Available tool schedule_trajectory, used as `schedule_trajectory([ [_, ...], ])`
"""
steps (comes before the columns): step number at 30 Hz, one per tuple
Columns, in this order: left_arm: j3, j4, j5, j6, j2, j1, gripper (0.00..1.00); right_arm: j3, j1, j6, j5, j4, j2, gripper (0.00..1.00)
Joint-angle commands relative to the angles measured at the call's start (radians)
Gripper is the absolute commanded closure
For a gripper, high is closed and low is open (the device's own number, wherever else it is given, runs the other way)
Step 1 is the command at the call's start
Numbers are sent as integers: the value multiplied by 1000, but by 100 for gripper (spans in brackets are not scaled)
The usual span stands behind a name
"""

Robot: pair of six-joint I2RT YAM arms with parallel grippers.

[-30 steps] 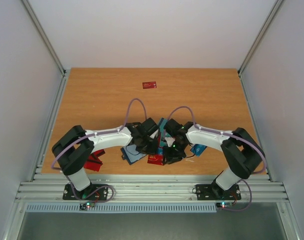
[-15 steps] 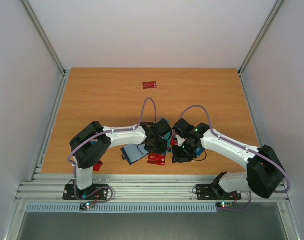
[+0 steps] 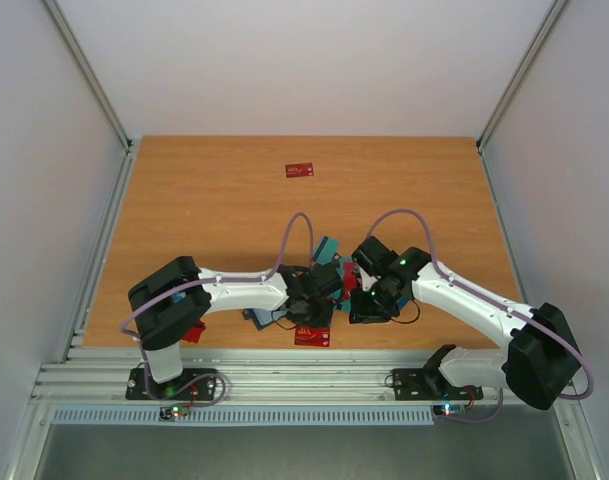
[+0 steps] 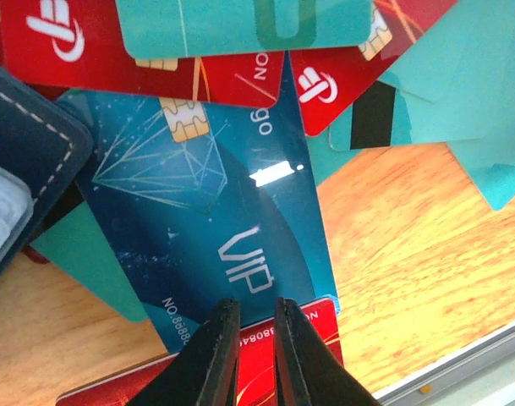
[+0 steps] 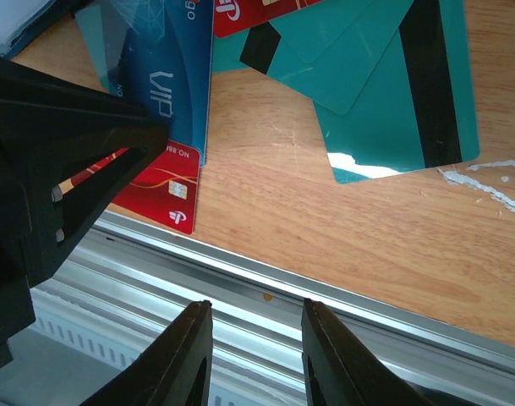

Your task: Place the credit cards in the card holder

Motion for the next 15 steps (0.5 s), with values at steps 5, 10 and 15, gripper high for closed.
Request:
schedule_trajectory([
  [5,-33,-91,-31,-38,-28,-14,85,-4,-4,18,-66,52,27,69],
  [10,-32,-124,-53,-47,-86,-14,81,-49,-5,62,-145,92,7,63],
  [15,8,-191,-69,-4,-112,-14,75,-118,-5,154,-220,173,-25,54],
])
